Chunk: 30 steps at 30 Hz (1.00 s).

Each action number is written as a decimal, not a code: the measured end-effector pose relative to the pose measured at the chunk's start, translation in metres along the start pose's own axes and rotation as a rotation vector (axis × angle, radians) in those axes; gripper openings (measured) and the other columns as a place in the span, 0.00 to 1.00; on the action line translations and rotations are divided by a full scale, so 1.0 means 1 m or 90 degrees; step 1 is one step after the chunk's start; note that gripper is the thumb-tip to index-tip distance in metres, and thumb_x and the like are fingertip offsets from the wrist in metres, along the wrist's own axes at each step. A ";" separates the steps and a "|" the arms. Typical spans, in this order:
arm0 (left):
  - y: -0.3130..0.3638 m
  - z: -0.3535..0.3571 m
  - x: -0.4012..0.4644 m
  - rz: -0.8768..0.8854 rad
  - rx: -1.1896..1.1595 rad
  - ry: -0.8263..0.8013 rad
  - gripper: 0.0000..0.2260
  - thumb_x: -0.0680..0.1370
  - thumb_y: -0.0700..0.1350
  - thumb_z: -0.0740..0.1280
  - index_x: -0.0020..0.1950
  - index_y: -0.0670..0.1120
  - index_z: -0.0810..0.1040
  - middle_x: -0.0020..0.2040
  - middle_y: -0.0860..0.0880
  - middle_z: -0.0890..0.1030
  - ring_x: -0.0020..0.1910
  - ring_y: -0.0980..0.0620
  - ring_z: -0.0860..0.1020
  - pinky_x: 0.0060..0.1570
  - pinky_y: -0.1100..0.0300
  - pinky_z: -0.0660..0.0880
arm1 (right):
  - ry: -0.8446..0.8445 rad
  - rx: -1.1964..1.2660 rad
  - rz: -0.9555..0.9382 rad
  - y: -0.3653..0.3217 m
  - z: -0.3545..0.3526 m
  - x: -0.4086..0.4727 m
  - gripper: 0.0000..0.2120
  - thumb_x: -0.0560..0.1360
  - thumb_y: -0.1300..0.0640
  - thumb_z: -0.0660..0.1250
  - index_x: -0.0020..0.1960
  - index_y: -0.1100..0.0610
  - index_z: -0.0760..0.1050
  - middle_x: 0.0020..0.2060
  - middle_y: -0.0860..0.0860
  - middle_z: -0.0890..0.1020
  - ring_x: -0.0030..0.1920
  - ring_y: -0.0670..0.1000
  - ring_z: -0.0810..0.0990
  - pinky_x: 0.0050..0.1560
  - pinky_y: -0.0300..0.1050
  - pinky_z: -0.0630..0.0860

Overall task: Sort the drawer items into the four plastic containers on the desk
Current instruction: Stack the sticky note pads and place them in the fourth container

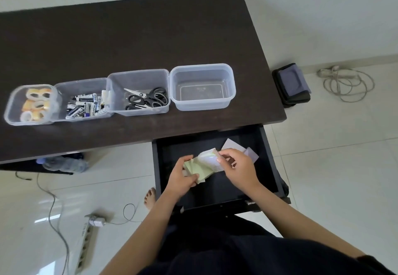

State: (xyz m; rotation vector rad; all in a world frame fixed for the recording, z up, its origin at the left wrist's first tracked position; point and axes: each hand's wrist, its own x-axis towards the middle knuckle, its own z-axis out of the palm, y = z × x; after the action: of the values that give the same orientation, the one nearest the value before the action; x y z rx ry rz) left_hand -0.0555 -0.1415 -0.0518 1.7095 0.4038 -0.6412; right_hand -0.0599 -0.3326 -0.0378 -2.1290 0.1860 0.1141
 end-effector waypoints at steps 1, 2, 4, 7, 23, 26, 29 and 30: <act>0.002 -0.001 -0.001 0.012 -0.003 -0.011 0.24 0.72 0.31 0.67 0.62 0.53 0.71 0.49 0.47 0.75 0.39 0.52 0.77 0.36 0.61 0.80 | 0.007 -0.008 -0.023 -0.001 0.000 -0.001 0.06 0.74 0.56 0.70 0.51 0.55 0.81 0.43 0.46 0.82 0.44 0.45 0.79 0.45 0.38 0.76; 0.003 -0.001 -0.002 0.019 -0.004 -0.020 0.24 0.72 0.30 0.66 0.61 0.54 0.71 0.48 0.48 0.75 0.38 0.52 0.77 0.36 0.61 0.80 | 0.016 -0.017 -0.038 -0.001 0.000 -0.002 0.06 0.74 0.56 0.69 0.51 0.55 0.81 0.44 0.46 0.82 0.45 0.46 0.79 0.46 0.39 0.76; 0.006 0.001 -0.004 0.018 -0.008 -0.030 0.22 0.73 0.30 0.66 0.58 0.54 0.74 0.49 0.48 0.74 0.40 0.51 0.77 0.36 0.61 0.80 | 0.044 -0.032 -0.061 0.000 0.001 -0.003 0.06 0.74 0.55 0.69 0.50 0.55 0.80 0.43 0.46 0.82 0.44 0.47 0.79 0.45 0.41 0.76; 0.011 0.005 -0.003 -0.005 -0.006 -0.013 0.18 0.73 0.32 0.68 0.59 0.49 0.75 0.54 0.48 0.72 0.46 0.51 0.77 0.38 0.62 0.81 | 0.069 -0.032 -0.069 0.000 0.003 -0.001 0.05 0.74 0.55 0.69 0.48 0.54 0.79 0.41 0.47 0.81 0.43 0.48 0.78 0.41 0.42 0.76; 0.026 -0.002 0.001 -0.017 -0.152 -0.044 0.20 0.71 0.33 0.72 0.52 0.52 0.68 0.58 0.47 0.75 0.52 0.50 0.78 0.39 0.61 0.79 | -0.138 0.105 0.054 -0.003 0.008 0.010 0.08 0.67 0.61 0.77 0.43 0.50 0.83 0.66 0.46 0.68 0.68 0.42 0.65 0.67 0.36 0.62; 0.024 -0.003 0.001 -0.010 -0.148 -0.065 0.19 0.73 0.30 0.69 0.52 0.51 0.68 0.58 0.49 0.74 0.51 0.50 0.78 0.39 0.61 0.79 | -0.155 0.174 0.120 -0.009 0.005 0.012 0.07 0.65 0.57 0.79 0.39 0.49 0.82 0.63 0.46 0.72 0.65 0.43 0.70 0.62 0.41 0.70; 0.022 -0.005 -0.001 -0.005 -0.138 -0.082 0.19 0.73 0.28 0.67 0.52 0.50 0.67 0.57 0.48 0.74 0.50 0.50 0.78 0.41 0.58 0.81 | -0.078 0.243 0.166 -0.012 0.007 0.014 0.07 0.66 0.57 0.78 0.39 0.49 0.81 0.57 0.46 0.78 0.57 0.48 0.77 0.56 0.43 0.75; 0.021 -0.005 -0.001 -0.002 -0.132 -0.090 0.19 0.73 0.28 0.67 0.53 0.50 0.67 0.57 0.49 0.74 0.51 0.49 0.78 0.41 0.58 0.81 | -0.048 0.266 0.190 -0.012 0.008 0.014 0.08 0.67 0.58 0.77 0.42 0.50 0.80 0.54 0.46 0.79 0.54 0.50 0.79 0.52 0.43 0.77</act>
State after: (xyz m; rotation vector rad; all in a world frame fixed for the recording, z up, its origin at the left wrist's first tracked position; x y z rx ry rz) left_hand -0.0431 -0.1413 -0.0338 1.4586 0.3596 -0.6928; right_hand -0.0441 -0.3208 -0.0347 -1.6685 0.4433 0.3038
